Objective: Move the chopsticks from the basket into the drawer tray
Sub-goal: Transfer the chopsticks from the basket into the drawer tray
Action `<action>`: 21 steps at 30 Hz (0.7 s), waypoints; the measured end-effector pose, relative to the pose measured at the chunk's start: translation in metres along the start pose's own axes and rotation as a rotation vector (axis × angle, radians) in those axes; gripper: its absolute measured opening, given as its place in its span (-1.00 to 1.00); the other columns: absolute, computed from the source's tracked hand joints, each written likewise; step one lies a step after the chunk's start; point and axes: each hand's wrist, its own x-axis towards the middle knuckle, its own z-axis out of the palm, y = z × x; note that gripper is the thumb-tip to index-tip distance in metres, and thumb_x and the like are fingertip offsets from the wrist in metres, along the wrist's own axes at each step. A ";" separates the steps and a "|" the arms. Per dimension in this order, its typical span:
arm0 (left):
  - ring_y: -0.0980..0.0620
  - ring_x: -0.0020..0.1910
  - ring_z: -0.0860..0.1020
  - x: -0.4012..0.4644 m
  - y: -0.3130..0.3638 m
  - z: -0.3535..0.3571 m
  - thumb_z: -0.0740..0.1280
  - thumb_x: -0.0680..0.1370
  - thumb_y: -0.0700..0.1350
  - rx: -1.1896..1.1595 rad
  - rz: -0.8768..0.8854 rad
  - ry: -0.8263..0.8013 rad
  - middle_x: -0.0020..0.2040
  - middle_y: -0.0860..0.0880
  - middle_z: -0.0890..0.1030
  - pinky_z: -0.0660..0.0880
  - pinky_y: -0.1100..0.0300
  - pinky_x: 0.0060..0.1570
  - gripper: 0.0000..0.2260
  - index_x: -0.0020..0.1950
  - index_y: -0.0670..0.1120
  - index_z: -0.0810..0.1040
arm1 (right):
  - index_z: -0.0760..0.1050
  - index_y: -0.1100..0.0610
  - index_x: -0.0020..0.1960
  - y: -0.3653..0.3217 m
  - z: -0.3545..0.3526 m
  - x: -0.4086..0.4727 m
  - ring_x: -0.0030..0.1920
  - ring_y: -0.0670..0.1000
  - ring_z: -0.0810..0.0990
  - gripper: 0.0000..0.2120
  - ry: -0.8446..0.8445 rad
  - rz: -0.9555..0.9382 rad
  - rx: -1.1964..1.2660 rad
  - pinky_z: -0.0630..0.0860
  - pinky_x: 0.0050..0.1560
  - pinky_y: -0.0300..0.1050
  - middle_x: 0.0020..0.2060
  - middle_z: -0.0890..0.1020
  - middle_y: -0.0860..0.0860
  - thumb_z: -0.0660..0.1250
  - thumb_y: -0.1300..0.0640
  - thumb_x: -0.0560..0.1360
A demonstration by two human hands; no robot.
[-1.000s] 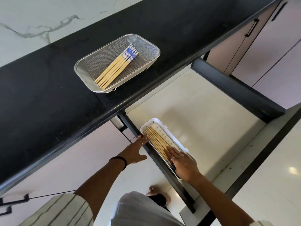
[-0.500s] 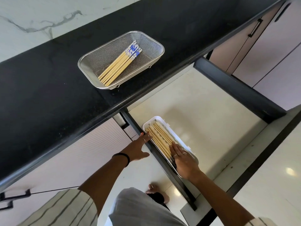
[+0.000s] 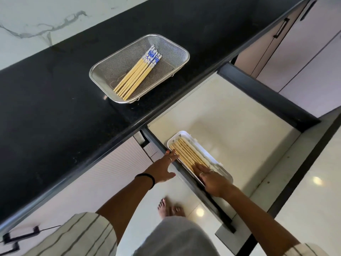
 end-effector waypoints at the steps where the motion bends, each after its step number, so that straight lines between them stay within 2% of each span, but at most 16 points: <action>1: 0.04 0.56 -0.04 0.000 -0.001 -0.002 0.34 0.54 -0.15 0.007 0.007 -0.009 0.58 0.05 -0.02 0.10 0.11 0.48 -0.36 0.54 0.01 0.10 | -0.15 0.02 0.56 -0.001 -0.002 0.001 0.52 0.06 0.17 -0.30 0.007 0.016 -0.037 0.21 0.46 -0.08 0.57 -0.10 -0.04 0.11 0.32 0.54; 4: 0.04 0.56 -0.03 0.000 -0.004 -0.004 0.34 0.55 -0.15 0.036 0.036 -0.009 0.58 0.06 -0.02 0.10 0.14 0.47 -0.37 0.54 0.00 0.10 | -0.14 0.06 0.56 -0.003 -0.005 0.003 0.54 0.04 0.13 -0.33 0.010 0.025 -0.172 0.14 0.51 0.00 0.57 -0.10 -0.03 0.08 0.29 0.55; 8: 0.06 0.56 -0.03 -0.002 -0.011 -0.004 0.31 0.56 -0.15 0.076 0.087 -0.003 0.58 0.07 -0.01 0.11 0.16 0.47 -0.39 0.54 0.01 0.10 | -0.07 0.05 0.56 -0.008 -0.005 0.002 0.50 0.06 0.24 -0.34 -0.018 0.026 -0.188 0.27 0.46 0.05 0.57 -0.05 -0.07 0.09 0.32 0.54; 10: 0.08 0.55 -0.03 -0.002 -0.013 -0.005 0.30 0.57 -0.15 0.102 0.121 0.006 0.58 0.08 -0.02 0.12 0.17 0.46 -0.39 0.55 0.03 0.09 | 0.02 0.07 0.55 -0.008 -0.003 0.002 0.53 0.02 0.15 -0.40 -0.027 -0.004 -0.207 0.21 0.50 0.03 0.56 0.03 -0.05 0.10 0.30 0.56; 12: 0.09 0.55 -0.03 -0.003 -0.015 -0.004 0.29 0.57 -0.15 0.122 0.143 0.021 0.58 0.09 -0.03 0.14 0.18 0.45 -0.39 0.55 0.04 0.08 | 0.01 0.10 0.55 -0.008 -0.003 0.003 0.55 -0.01 0.06 -0.41 -0.051 -0.002 -0.235 0.12 0.53 0.04 0.56 0.04 -0.01 0.11 0.27 0.57; 15: 0.08 0.56 -0.02 -0.004 -0.014 -0.002 0.28 0.58 -0.13 0.154 0.138 0.025 0.58 0.09 -0.04 0.17 0.16 0.44 -0.40 0.55 0.04 0.07 | -0.07 0.07 0.55 -0.010 -0.005 0.004 0.56 0.03 0.01 -0.38 -0.080 0.027 -0.267 0.16 0.52 0.09 0.56 0.01 -0.01 0.11 0.28 0.59; 18: 0.07 0.56 -0.04 -0.004 -0.014 -0.005 0.28 0.58 -0.13 0.184 0.142 0.001 0.58 0.09 -0.06 0.18 0.13 0.45 -0.39 0.55 0.05 0.05 | -0.03 0.06 0.55 -0.014 -0.009 0.006 0.55 0.02 0.04 -0.40 -0.052 0.055 -0.227 0.22 0.50 0.08 0.56 0.02 -0.03 0.10 0.29 0.58; 21: 0.08 0.56 -0.07 -0.004 -0.014 -0.008 0.28 0.58 -0.13 0.193 0.149 -0.034 0.58 0.10 -0.08 0.19 0.09 0.47 -0.38 0.55 0.04 0.03 | -0.01 0.11 0.55 -0.014 -0.005 0.007 0.56 0.01 -0.01 -0.43 -0.084 0.072 -0.247 0.14 0.53 0.05 0.56 0.03 0.00 0.09 0.27 0.59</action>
